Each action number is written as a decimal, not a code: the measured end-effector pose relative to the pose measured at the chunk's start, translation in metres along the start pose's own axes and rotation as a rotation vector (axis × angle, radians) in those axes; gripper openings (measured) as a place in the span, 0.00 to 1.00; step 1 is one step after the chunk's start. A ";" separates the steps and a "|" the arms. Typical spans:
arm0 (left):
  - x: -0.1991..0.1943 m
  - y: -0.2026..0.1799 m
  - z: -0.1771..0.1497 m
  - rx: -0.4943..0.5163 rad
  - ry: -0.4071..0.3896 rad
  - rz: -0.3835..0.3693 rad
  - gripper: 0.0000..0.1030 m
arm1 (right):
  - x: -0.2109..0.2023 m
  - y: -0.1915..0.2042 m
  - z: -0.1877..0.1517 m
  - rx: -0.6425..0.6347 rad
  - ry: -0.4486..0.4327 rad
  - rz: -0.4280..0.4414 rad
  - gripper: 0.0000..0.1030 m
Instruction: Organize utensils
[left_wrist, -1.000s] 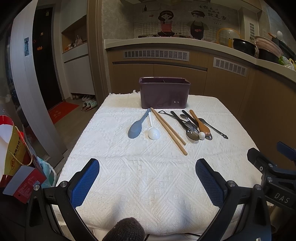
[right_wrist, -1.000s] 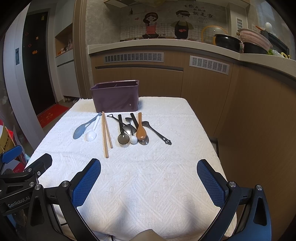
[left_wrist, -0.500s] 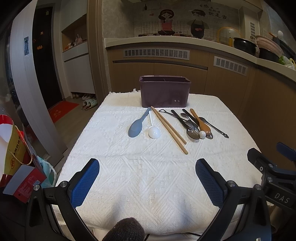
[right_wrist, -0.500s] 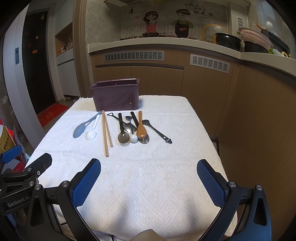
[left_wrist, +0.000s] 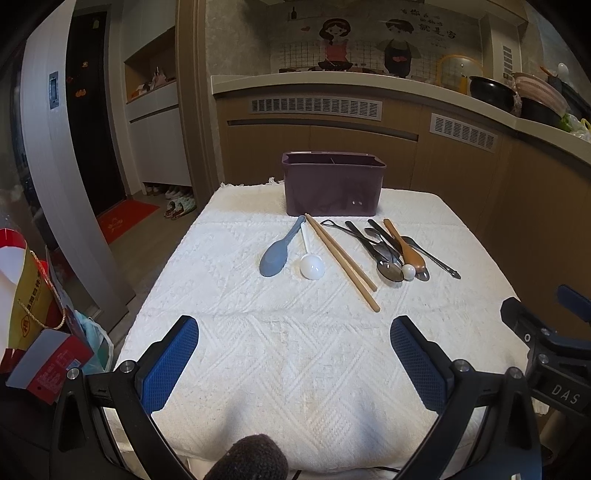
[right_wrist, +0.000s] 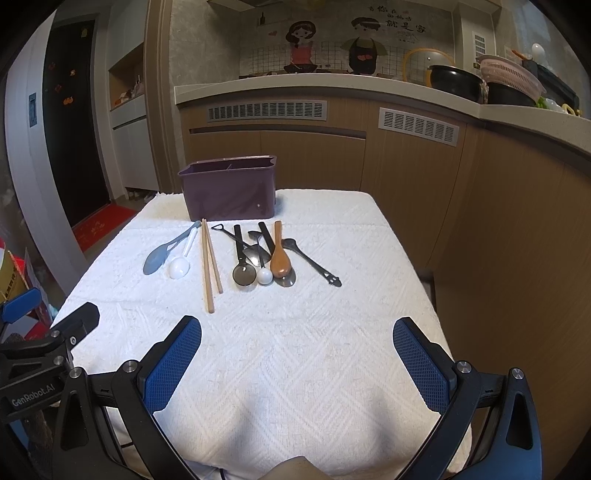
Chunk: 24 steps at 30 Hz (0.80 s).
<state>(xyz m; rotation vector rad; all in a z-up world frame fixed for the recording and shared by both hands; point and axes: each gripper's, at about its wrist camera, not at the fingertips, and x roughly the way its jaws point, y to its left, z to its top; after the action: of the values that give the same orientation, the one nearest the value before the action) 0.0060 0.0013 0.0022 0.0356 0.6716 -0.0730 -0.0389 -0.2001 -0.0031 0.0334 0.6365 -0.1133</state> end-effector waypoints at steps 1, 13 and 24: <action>0.002 0.002 0.002 0.000 0.003 -0.005 1.00 | 0.001 -0.001 0.000 -0.003 0.000 -0.007 1.00; 0.069 0.043 0.080 -0.008 0.075 -0.139 1.00 | 0.032 -0.007 0.066 -0.173 -0.047 -0.084 1.00; 0.210 0.045 0.089 0.221 0.499 -0.195 0.67 | 0.135 -0.022 0.127 -0.218 0.167 0.047 1.00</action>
<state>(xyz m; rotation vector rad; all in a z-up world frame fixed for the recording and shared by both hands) 0.2288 0.0289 -0.0586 0.2061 1.1630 -0.3334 0.1420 -0.2428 0.0189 -0.1540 0.8116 0.0045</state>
